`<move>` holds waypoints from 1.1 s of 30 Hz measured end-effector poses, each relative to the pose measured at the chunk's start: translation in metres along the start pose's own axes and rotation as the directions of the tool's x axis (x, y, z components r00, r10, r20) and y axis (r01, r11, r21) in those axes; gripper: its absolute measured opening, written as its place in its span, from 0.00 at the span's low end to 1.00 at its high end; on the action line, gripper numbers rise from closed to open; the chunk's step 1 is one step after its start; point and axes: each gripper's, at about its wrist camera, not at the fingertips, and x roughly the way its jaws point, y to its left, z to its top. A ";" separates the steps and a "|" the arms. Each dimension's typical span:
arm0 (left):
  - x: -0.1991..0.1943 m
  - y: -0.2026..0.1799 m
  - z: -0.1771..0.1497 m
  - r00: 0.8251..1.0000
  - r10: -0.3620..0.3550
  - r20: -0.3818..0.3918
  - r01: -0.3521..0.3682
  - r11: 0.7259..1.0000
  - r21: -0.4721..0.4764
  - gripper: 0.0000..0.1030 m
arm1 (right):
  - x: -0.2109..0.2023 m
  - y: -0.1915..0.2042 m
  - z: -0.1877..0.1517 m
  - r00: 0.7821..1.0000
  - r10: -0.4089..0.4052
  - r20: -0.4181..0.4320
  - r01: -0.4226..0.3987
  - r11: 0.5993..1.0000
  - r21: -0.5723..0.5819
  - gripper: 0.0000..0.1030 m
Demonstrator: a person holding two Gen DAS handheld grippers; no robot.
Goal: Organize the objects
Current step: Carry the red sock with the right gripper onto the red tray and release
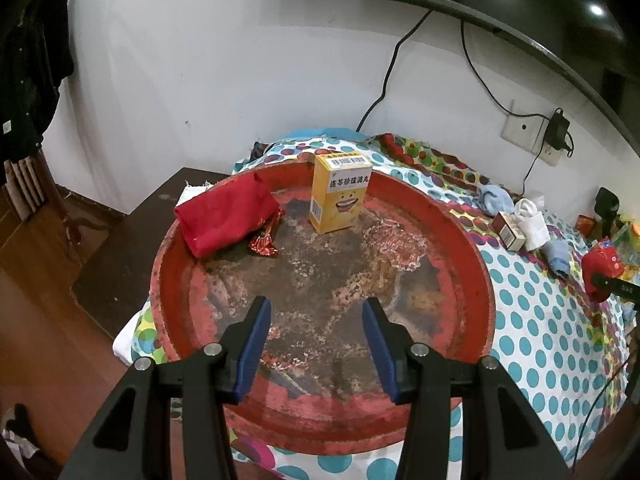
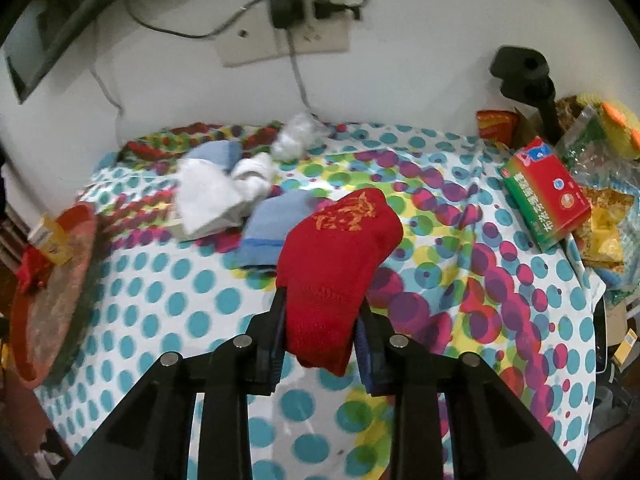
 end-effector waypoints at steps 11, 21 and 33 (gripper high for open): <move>-0.003 0.009 0.002 1.000 0.010 -0.008 -0.011 1.000 -0.028 0.47 | -0.047 0.131 -0.016 0.988 0.157 0.007 -0.154 0.974 -0.167 0.27; -0.009 0.037 0.005 0.996 0.094 0.000 -0.093 0.993 -0.070 0.48 | -0.059 0.263 -0.042 0.950 0.299 -0.087 -0.310 0.881 -0.357 0.27; -0.014 0.065 0.005 0.991 0.135 -0.010 -0.135 0.982 -0.133 0.48 | -0.024 0.373 -0.048 0.919 0.325 -0.223 -0.392 0.804 -0.446 0.27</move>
